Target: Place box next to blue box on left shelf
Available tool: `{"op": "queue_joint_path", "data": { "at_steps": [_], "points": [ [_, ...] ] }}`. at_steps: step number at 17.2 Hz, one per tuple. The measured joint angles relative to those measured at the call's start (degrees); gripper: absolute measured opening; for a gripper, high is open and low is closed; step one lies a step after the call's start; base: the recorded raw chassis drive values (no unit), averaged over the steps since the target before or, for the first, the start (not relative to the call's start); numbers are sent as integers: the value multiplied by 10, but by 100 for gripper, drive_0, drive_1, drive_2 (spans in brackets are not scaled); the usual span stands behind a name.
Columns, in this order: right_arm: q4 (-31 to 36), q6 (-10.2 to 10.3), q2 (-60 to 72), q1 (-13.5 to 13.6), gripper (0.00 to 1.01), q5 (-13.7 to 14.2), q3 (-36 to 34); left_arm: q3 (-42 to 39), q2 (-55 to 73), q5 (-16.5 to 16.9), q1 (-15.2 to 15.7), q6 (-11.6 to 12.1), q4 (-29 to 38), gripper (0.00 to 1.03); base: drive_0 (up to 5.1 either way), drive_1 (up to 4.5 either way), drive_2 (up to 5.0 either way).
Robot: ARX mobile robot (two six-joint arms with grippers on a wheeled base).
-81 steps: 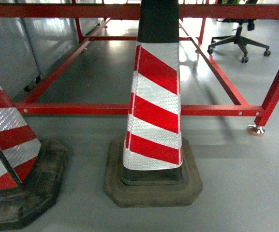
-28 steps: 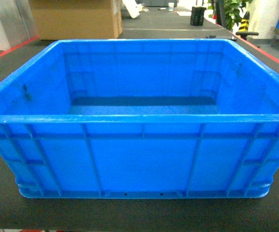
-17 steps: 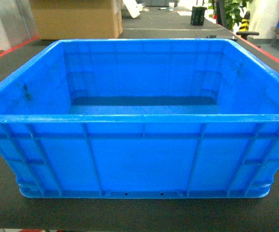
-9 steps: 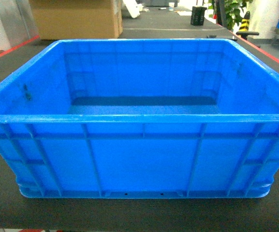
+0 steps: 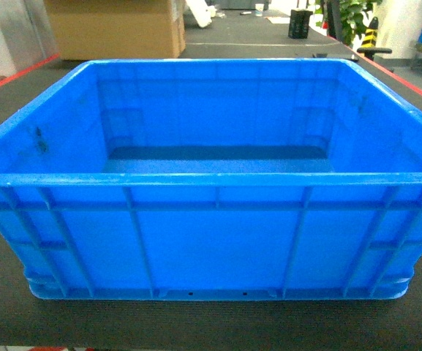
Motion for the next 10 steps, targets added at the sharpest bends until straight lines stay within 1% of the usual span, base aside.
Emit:
{"op": "queue_joint_path", "data": {
  "at_steps": [10],
  "points": [
    [0, 0, 0, 0, 98, 0, 0, 0, 0, 0, 0, 0, 0, 98, 0, 0, 0]
  ]
}}
